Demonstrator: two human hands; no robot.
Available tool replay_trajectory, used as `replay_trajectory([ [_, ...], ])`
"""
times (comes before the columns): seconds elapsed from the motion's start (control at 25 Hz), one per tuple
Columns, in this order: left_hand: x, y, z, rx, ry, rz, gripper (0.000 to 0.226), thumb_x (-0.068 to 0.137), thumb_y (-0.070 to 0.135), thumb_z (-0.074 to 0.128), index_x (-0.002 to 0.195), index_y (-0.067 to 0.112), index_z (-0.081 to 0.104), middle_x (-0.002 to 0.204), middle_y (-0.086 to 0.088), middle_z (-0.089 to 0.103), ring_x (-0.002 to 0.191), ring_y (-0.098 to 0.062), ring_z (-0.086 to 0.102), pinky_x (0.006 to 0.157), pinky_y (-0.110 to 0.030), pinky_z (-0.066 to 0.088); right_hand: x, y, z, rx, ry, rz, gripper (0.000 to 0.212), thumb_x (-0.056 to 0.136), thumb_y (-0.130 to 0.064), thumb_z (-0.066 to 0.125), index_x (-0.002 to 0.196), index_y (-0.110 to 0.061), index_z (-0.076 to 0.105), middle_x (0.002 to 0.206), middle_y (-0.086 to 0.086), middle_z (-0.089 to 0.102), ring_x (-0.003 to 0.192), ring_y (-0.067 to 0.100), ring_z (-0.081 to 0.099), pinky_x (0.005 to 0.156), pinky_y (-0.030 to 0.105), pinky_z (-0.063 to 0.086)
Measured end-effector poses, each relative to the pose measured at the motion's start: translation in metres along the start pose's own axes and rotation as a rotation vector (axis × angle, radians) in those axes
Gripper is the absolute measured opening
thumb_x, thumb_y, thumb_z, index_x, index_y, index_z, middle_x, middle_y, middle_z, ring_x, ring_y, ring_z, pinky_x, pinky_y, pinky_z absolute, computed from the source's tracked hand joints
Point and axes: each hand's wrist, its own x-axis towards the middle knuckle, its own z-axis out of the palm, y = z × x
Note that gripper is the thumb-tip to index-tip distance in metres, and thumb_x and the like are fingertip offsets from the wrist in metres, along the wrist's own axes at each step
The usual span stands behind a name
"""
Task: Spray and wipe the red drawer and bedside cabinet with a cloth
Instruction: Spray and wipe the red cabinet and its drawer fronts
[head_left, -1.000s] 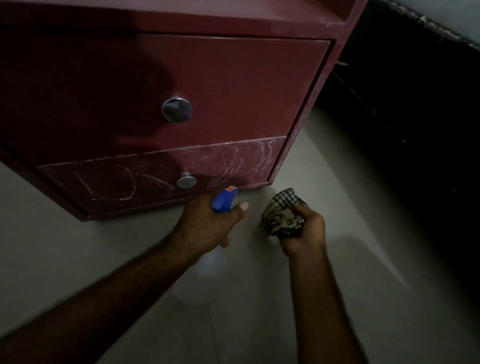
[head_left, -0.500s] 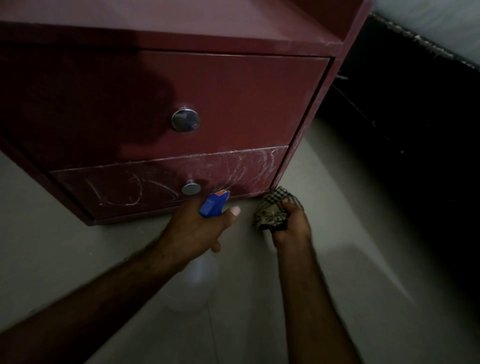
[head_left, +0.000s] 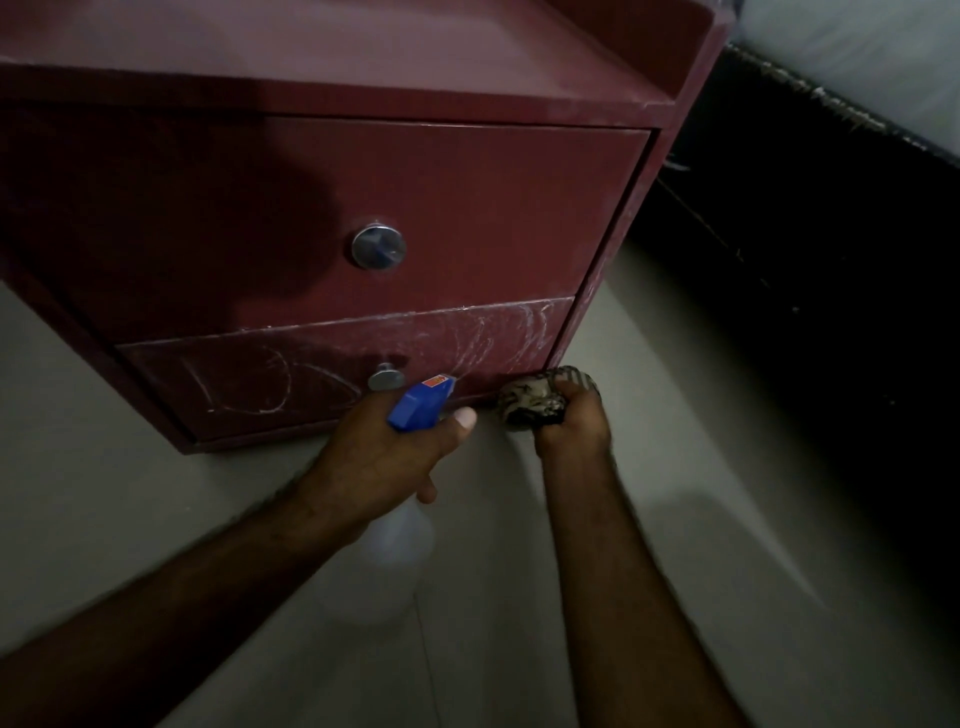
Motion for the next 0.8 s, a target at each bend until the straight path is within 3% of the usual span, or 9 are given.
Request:
replay_trajectory([
  [0.36, -0.009, 0.008, -0.004, 0.005, 0.003, -0.005, 0.04, 0.088, 0.053, 0.071, 0.11, 0.021, 0.064, 0.07, -0.009, 0.065, 0.053, -0.009, 0.066, 0.061, -0.023, 0.046, -0.005, 0.002, 0.011, 0.028, 0.055, 0.031, 0.04, 0.091, 0.011, 0.054, 0.13, 0.008, 0.063, 0.127, 0.027, 0.068, 0.114, 0.045, 0.068, 0.101, 0.058, 0.055],
  [0.52, -0.007, 0.008, -0.008, -0.009, 0.009, 0.008, 0.042, 0.088, 0.051, 0.072, 0.115, 0.02, 0.064, 0.075, -0.006, 0.063, 0.056, -0.012, 0.067, 0.069, -0.029, 0.049, -0.003, -0.002, 0.01, 0.098, 0.034, -0.086, 0.045, 0.085, 0.016, 0.06, 0.129, 0.007, 0.063, 0.124, 0.029, 0.069, 0.113, 0.048, 0.068, 0.1, 0.061, 0.055],
  [0.8, -0.008, 0.011, -0.005, 0.0, 0.014, 0.004, 0.041, 0.088, 0.052, 0.071, 0.106, 0.016, 0.064, 0.074, -0.009, 0.065, 0.053, -0.009, 0.066, 0.064, -0.026, 0.047, -0.01, -0.007, 0.014, 0.045, 0.049, -0.004, 0.039, 0.089, 0.011, 0.058, 0.128, 0.007, 0.064, 0.123, 0.027, 0.07, 0.112, 0.046, 0.069, 0.1, 0.059, 0.056],
])
